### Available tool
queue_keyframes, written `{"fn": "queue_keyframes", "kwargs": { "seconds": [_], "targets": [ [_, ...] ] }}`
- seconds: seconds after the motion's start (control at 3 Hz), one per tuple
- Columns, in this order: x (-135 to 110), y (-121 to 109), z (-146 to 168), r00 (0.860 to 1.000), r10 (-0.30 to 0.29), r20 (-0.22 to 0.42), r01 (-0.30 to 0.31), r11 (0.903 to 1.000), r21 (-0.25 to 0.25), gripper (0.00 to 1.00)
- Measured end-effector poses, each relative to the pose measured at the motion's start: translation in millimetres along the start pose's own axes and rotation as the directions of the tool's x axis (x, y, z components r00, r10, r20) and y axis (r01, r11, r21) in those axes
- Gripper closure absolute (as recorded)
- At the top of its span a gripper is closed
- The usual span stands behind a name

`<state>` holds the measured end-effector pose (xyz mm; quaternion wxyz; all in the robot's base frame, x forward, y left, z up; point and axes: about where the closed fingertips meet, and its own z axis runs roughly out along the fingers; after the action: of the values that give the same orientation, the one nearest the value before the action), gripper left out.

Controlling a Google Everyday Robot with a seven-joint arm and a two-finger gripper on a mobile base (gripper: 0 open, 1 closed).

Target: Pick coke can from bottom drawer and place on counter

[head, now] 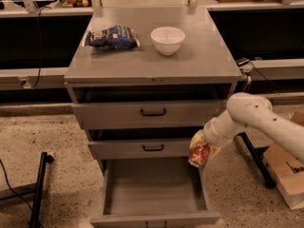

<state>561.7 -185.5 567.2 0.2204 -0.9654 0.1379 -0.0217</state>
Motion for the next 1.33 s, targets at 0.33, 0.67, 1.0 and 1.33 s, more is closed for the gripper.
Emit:
{"fn": "queue_keyframes", "kwargs": {
  "seconds": [0.33, 0.67, 1.0, 1.33],
  "targets": [
    [16, -7, -64, 0.999, 0.026, -0.039, -0.027, 0.9995, -0.015, 1.0],
    [16, -7, -64, 0.999, 0.026, -0.039, -0.026, 0.9996, -0.015, 1.0],
    [9, -24, -82, 0.999, -0.044, -0.017, 0.044, 0.999, 0.012, 1.0],
    [-14, -58, -125, 0.982, -0.189, -0.004, 0.189, 0.9809, 0.047, 1.0]
  ]
}}
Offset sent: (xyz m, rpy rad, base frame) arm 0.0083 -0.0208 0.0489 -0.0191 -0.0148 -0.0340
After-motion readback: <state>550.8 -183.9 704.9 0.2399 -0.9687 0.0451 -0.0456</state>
